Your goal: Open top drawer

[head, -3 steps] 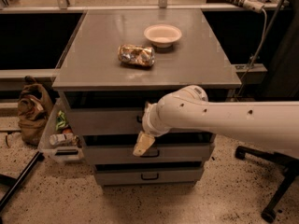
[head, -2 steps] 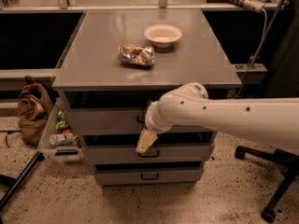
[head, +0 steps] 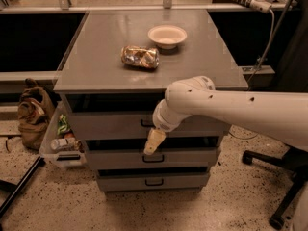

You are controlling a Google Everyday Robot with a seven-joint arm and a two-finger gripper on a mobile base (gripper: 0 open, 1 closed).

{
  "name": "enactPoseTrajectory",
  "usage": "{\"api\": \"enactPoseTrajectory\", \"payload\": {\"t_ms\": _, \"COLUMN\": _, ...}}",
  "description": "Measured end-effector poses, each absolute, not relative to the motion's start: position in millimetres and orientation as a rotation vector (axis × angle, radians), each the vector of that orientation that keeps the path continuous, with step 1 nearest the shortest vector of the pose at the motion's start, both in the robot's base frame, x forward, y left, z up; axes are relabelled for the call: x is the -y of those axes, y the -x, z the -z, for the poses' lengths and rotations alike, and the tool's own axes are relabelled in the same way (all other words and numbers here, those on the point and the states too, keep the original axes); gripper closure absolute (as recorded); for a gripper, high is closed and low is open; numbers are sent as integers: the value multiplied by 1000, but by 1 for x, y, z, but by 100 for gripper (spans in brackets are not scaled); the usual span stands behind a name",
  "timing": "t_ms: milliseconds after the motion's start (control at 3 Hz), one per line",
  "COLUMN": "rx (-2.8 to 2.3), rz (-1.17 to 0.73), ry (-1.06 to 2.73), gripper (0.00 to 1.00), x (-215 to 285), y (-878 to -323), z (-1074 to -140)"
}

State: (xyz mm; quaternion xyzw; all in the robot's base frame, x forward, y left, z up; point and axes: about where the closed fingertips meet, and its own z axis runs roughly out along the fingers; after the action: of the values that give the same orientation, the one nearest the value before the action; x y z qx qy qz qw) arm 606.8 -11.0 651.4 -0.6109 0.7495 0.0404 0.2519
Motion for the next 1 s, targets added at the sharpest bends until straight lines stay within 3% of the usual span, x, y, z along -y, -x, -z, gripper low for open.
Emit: {"api": "enactPoseTrajectory", "payload": {"t_ms": 1000, "rx": -2051, "rz": -471, "ry": 2005, "gripper": 0, "x": 5, "y": -498, "z": -694}}
